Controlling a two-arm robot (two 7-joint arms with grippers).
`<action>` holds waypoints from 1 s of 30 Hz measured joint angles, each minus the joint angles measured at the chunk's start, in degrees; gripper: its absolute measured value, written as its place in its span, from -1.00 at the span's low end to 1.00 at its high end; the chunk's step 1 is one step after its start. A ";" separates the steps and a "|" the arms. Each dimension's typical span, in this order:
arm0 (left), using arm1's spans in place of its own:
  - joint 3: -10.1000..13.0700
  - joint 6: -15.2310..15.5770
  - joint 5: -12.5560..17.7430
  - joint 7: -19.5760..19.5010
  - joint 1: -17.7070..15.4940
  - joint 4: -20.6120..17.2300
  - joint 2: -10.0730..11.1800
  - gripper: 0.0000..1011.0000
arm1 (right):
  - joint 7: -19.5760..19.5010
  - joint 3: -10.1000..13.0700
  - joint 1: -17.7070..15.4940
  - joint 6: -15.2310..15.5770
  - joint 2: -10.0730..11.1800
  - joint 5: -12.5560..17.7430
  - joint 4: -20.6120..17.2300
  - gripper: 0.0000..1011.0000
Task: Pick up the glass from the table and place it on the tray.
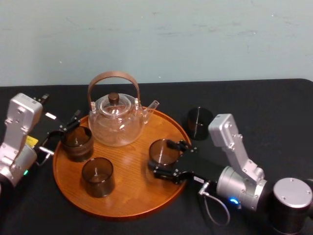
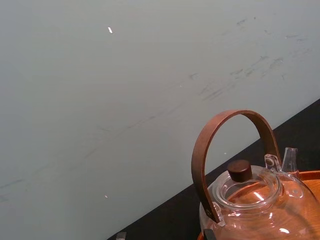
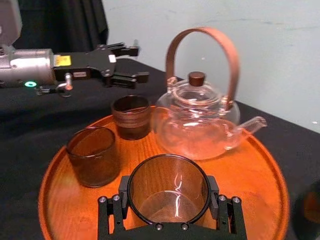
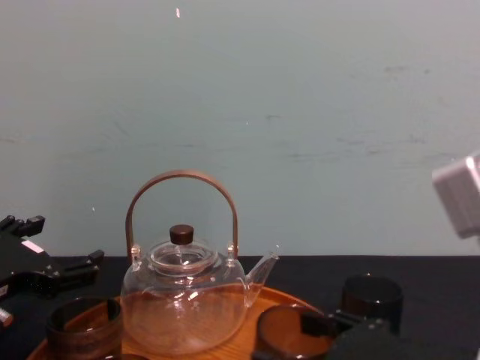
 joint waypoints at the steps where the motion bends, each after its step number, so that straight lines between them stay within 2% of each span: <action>1: 0.00 0.00 0.00 0.00 0.00 0.00 0.00 0.98 | 0.14 -0.48 0.31 0.13 -0.22 -0.10 0.38 0.79; 19: 0.00 0.00 0.00 0.00 0.00 0.00 0.00 0.98 | 1.34 -4.40 2.48 0.87 -1.72 -0.63 2.48 0.79; 30: 0.00 0.00 0.00 0.00 0.00 0.00 0.00 0.98 | 1.89 -5.67 3.05 1.20 -2.29 -0.57 3.13 0.79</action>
